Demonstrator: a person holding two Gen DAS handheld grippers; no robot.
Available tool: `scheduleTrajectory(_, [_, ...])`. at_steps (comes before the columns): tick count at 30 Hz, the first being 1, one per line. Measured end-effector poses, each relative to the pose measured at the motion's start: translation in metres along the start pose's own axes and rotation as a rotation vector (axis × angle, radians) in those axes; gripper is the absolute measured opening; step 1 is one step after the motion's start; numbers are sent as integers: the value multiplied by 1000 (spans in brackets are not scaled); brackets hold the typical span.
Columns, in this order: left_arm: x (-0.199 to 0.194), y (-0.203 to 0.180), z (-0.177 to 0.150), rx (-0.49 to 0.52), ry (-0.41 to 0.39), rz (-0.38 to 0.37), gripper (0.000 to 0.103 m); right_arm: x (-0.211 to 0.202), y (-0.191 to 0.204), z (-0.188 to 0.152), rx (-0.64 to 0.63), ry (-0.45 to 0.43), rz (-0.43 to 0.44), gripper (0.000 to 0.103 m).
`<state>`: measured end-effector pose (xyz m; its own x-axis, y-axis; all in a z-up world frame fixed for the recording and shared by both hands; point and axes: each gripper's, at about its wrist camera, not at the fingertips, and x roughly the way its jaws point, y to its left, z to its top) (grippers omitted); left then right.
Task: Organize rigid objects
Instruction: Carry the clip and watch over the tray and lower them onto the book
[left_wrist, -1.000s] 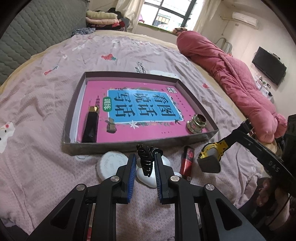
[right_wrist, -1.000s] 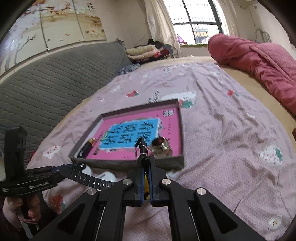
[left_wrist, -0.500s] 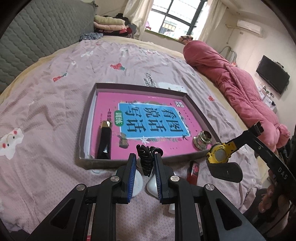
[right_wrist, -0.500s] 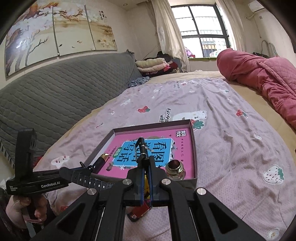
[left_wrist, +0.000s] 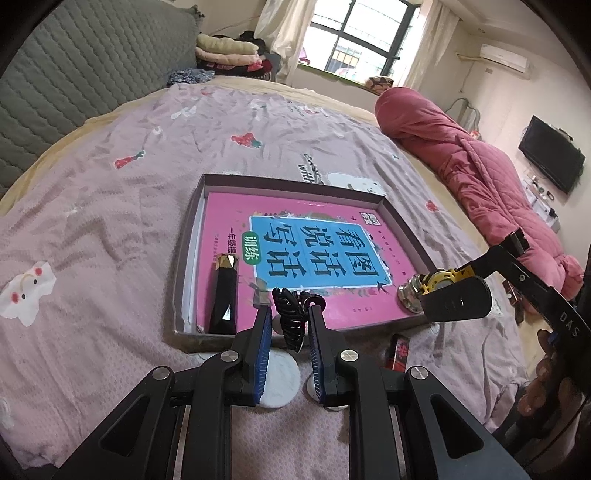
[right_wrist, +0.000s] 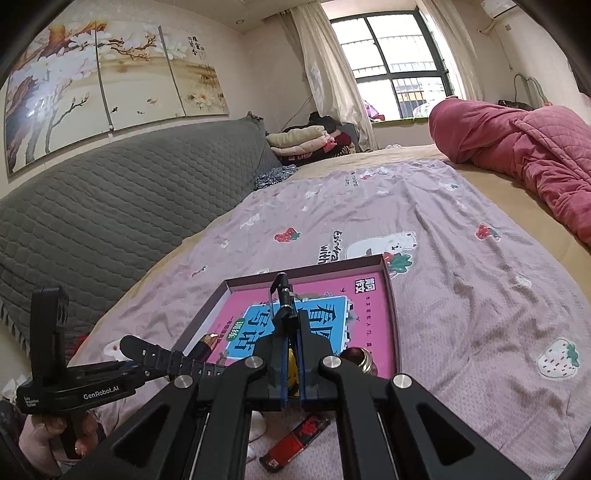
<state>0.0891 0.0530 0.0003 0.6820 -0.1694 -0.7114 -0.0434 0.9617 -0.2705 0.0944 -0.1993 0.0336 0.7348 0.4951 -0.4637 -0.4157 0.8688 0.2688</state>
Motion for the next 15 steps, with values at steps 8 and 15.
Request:
scheduleTrajectory(8, [2, -1, 8, 4, -14, 13, 20, 6, 1, 5, 3, -18, 8, 4])
scheduleTrajectory(15, [3, -2, 14, 9, -24, 19, 20, 8, 0, 10, 12, -38, 9, 4])
